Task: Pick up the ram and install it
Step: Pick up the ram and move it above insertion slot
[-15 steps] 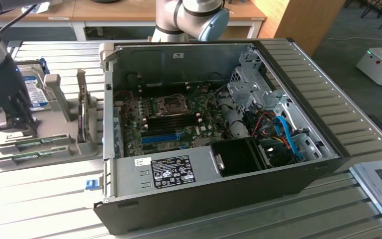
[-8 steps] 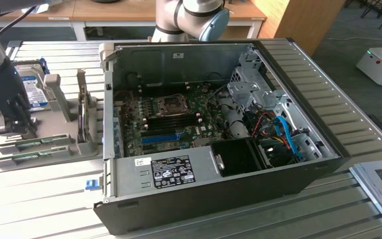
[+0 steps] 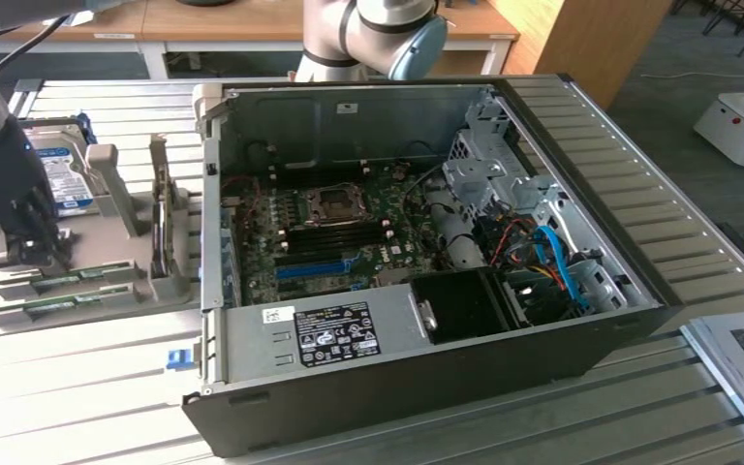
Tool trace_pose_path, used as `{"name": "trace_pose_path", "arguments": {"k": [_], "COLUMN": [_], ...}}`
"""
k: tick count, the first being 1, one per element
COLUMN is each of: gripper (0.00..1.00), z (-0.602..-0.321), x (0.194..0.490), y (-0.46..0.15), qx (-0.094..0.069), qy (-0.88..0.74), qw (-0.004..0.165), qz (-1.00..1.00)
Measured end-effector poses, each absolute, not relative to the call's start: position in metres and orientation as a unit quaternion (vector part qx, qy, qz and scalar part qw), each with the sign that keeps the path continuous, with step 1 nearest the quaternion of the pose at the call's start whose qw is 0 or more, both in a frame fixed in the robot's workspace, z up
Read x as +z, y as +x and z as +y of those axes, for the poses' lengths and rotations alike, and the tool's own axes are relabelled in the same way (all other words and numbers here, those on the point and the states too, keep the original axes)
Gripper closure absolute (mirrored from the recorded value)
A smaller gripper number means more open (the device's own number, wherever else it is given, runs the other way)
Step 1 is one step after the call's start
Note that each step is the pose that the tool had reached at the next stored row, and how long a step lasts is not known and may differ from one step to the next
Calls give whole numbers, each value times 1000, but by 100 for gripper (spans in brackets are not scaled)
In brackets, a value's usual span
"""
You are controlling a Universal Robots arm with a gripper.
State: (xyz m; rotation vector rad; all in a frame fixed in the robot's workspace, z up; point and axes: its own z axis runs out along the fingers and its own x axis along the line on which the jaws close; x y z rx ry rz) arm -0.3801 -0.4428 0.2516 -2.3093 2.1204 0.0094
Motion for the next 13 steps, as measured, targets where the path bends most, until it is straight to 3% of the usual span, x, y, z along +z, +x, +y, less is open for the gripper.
{"name": "trace_pose_path", "arguments": {"k": [13], "gripper": [76], "z": [-449], "x": [250], "y": [-380], "qx": [3], "qy": [-737], "qw": [3], "qz": [676]}}
